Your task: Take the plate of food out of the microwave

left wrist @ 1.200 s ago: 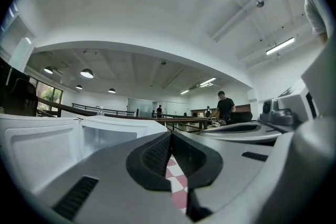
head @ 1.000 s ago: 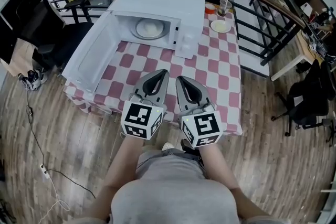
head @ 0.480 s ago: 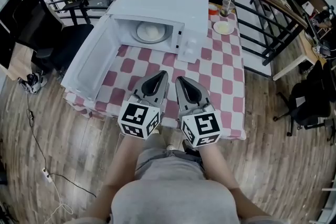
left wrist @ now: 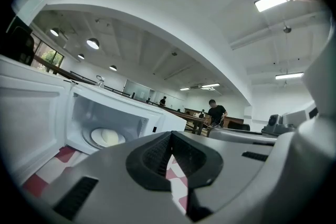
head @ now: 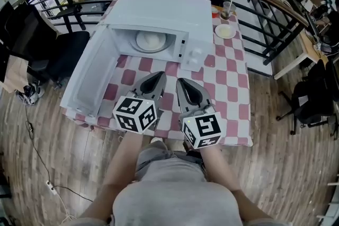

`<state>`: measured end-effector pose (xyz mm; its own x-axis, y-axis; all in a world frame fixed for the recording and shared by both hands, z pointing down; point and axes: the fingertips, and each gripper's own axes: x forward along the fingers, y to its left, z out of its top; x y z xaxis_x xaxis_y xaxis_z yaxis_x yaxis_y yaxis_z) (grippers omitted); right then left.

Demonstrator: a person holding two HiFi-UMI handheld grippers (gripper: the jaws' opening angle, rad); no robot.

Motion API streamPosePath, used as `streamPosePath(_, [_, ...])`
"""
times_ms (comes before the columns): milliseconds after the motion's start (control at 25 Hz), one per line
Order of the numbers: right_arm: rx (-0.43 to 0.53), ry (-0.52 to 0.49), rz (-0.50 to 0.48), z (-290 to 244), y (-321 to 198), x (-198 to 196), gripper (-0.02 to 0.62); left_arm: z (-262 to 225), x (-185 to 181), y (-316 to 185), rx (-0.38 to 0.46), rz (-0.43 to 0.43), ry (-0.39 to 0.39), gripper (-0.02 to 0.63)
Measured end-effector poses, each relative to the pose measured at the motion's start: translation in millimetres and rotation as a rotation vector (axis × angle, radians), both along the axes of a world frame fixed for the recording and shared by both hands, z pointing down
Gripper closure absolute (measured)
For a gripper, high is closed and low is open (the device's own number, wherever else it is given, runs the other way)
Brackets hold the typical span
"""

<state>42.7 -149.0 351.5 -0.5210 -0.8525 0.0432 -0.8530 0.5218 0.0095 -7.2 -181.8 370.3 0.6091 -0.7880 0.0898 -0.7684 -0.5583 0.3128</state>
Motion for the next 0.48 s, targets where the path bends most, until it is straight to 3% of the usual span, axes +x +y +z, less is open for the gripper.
streamPosePath(280, [-0.028,0.000,0.022,10.9,-30.9,-7.8,0.569,25.1,-15.3,-34.3,-0.080,0.000,-0.018,0.603])
streamPosePath(480, [-0.052,0.011,0.013,22.5,-45.1,-20.3,0.569,41.0,-23.0,-55.5,-0.153,0.009,0.046,0.378])
